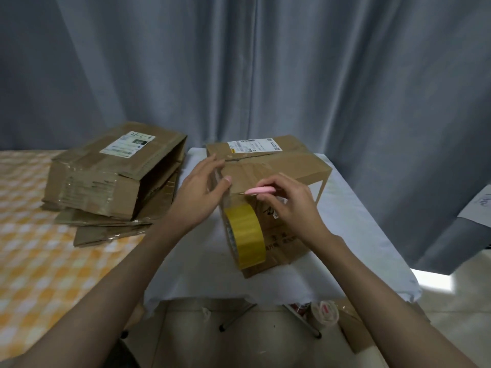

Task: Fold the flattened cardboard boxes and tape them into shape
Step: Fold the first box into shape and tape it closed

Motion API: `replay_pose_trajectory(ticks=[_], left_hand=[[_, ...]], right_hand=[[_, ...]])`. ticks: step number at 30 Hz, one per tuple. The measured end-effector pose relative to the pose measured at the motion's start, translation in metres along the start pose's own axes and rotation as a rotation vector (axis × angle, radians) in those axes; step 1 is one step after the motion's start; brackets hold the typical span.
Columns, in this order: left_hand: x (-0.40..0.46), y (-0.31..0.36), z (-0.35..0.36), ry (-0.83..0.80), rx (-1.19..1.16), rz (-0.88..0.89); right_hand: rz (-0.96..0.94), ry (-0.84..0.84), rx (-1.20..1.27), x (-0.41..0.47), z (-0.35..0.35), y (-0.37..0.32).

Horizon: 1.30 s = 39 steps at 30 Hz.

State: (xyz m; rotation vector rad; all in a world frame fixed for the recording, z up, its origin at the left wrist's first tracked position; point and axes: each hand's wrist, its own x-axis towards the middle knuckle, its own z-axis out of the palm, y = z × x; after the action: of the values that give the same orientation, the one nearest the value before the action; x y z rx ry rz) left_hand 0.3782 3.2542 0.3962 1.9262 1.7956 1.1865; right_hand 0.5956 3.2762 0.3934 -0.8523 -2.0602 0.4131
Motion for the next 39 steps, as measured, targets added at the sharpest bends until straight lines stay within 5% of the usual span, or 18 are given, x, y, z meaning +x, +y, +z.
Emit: replay_pose_trajectory(ticks=[4, 9, 24, 31, 35, 39], left_hand=[[-0.040, 0.011, 0.006, 0.229, -0.113, -0.123], [-0.081, 0.024, 0.019, 0.042, -0.261, -0.275], [-0.082, 0.030, 0.024, -0.021, -0.513, -0.447], [-0.081, 0.031, 0.026, -0.017, -0.533, -0.414], [-0.081, 0.031, 0.025, -0.017, -0.545, -0.406], [-0.082, 0.032, 0.025, -0.017, -0.546, -0.395]], right_hand=[[-0.111, -0.022, -0.068, 0.003, 0.000, 0.011], [-0.183, -0.068, -0.120, 0.003, 0.003, 0.012], [-0.198, -0.132, -0.222, 0.002, -0.007, 0.010], [0.073, 0.044, -0.405, -0.040, -0.011, 0.036], [0.438, -0.074, -0.542, -0.085, -0.010, 0.068], [0.567, -0.206, -0.693, -0.086, -0.010, 0.067]])
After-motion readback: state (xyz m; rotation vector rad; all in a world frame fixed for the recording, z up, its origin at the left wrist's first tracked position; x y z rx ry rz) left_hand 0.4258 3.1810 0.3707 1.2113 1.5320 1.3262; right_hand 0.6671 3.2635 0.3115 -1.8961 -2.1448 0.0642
